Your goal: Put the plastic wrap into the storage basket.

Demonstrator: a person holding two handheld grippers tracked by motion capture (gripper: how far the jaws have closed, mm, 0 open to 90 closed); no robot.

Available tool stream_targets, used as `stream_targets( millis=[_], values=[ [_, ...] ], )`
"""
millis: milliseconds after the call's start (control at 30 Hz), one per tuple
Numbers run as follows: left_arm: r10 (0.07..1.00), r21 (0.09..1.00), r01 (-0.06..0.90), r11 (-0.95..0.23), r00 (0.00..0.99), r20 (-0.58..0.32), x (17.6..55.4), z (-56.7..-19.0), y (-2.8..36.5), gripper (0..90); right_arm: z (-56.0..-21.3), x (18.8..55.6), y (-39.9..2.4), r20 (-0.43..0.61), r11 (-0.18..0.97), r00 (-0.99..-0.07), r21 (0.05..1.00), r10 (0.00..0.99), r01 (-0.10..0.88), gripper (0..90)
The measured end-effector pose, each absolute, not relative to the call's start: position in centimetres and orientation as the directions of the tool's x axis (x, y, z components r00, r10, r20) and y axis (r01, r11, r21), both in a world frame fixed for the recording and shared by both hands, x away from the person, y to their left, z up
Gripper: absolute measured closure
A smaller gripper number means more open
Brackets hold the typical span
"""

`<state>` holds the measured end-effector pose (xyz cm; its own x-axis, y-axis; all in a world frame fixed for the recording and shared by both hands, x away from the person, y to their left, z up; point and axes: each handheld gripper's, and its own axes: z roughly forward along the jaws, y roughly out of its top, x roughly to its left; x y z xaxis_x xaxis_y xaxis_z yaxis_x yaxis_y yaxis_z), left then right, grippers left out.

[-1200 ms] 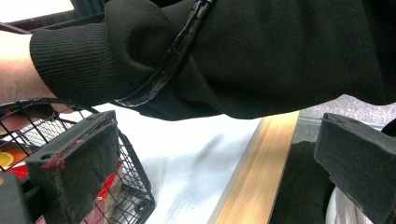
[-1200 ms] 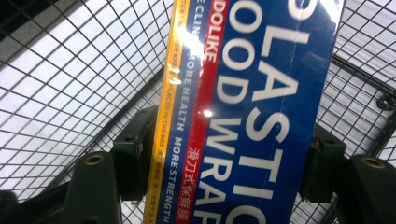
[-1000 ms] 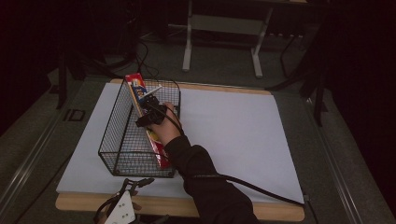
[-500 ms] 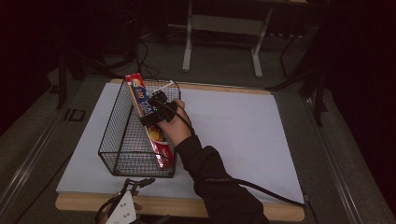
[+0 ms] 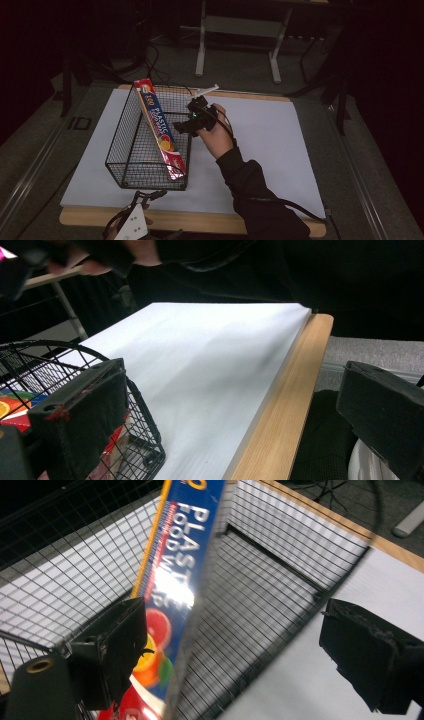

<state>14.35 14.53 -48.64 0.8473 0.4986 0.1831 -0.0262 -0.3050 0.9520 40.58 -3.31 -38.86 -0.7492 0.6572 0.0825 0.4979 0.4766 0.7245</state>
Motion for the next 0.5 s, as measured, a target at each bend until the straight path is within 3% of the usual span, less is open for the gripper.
stream_targets(
  millis=[233,500],
  values=[
    [0.498,0.952,-0.031,-0.303,0.847,0.187,14.3,-48.6,14.4,0.7,-39.4,39.6,-7.3,0.124,0.419,-0.73,0.749,0.672,0.513,13.1],
    [0.503,0.952,-0.03,-0.304,0.844,0.187,14.4,-48.6,14.5,0.7,-40.5,38.2,-10.8,0.086,0.401,-0.718,0.781,0.691,0.479,12.9]
  ],
)
